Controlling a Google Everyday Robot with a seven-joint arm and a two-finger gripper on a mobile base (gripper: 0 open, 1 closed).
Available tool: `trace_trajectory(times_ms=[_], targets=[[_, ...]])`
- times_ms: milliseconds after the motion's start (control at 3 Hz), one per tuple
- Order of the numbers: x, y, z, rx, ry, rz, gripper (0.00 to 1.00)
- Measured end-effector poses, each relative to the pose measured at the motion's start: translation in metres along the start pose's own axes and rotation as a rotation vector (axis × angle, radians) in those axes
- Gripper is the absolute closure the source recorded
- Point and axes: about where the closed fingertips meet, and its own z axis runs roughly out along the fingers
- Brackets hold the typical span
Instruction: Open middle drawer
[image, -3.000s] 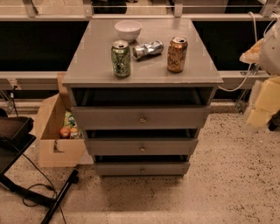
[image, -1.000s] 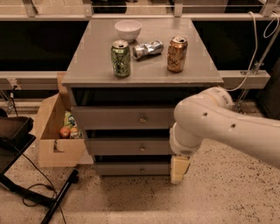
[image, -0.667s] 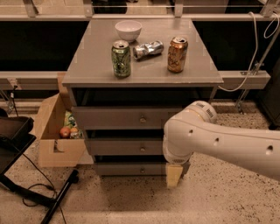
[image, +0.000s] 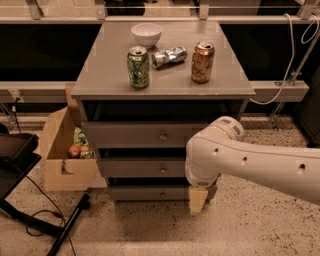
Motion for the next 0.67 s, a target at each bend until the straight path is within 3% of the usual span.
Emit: trace_trajectory(times_ms=[333, 667], targets=[[-0.01, -0.002, 0.054, -0.044, 0.023, 0.003, 0.0], [-0.012, -0.015, 0.119, -0.071, -0.015, 0.08, 0.0]])
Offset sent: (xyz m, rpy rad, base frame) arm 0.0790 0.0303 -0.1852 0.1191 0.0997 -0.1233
